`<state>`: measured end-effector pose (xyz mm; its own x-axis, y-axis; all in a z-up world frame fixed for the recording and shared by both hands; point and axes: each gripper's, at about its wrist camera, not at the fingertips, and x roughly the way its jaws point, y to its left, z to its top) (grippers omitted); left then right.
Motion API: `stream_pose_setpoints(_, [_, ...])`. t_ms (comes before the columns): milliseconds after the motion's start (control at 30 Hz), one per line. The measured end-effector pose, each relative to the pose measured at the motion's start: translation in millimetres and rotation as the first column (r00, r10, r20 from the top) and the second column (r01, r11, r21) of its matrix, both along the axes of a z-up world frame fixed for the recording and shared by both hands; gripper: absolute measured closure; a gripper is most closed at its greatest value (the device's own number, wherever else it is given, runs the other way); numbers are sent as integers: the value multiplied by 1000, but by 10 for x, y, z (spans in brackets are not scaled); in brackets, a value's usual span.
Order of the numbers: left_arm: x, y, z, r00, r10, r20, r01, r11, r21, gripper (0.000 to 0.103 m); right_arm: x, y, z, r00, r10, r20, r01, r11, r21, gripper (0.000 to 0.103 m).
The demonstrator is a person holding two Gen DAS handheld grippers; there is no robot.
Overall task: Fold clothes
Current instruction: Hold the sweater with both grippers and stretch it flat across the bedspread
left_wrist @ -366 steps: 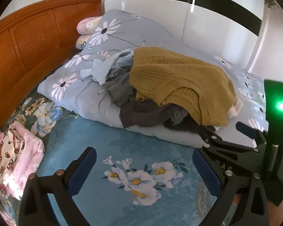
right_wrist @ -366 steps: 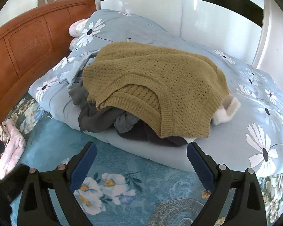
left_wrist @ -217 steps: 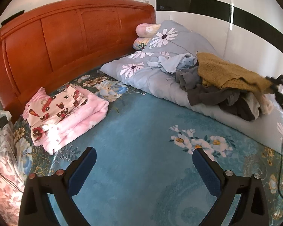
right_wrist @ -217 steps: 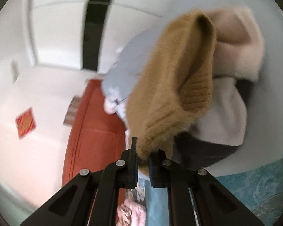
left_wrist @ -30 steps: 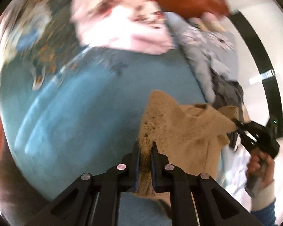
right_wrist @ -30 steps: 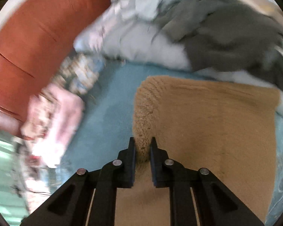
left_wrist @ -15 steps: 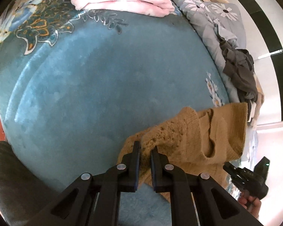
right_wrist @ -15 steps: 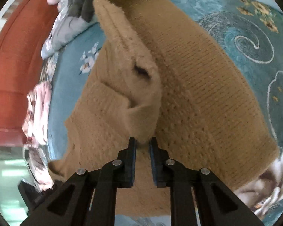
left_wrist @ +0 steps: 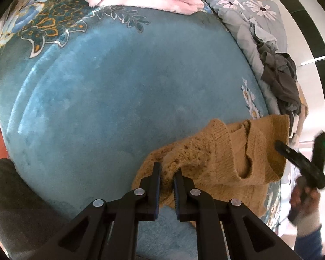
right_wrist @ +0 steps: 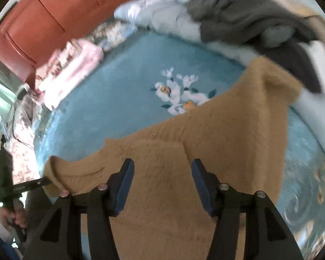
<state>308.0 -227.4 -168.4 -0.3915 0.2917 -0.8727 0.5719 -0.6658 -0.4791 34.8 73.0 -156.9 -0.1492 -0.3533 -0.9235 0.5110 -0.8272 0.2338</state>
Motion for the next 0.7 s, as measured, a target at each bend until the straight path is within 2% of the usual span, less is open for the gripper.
stream_pose_setpoints(133, [-27, -21, -33, 1000, 7, 5, -7, 1000, 13, 91, -203, -31, -293, 999, 20, 50, -22, 999, 37, 46])
stream_pose_setpoints(300, [-39, -39, -72, 1000, 12, 14, -12, 999, 30, 91, -218, 114, -455, 987, -43, 152, 51, 997, -51, 46])
stream_pose_setpoints(433, [-35, -55, -107, 1000, 14, 22, -15, 999, 47, 91, 39, 140, -371, 980, 72, 185, -46, 989, -139, 46])
stream_pose_setpoints(533, [-33, -59, -119, 1000, 16, 26, -18, 998, 55, 91, 246, 179, -267, 961, 185, 204, -141, 967, -213, 46])
stream_pose_setpoints(600, [-28, -58, -120, 999, 16, 28, -18, 998, 58, 91, 320, 194, -240, 958, 215, 190, -180, 967, -183, 46])
stream_pose_setpoints(700, [-26, -56, -119, 999, 17, 29, -19, 998, 59, 90, 243, 204, -249, 974, 183, 135, -174, 982, -78, 46])
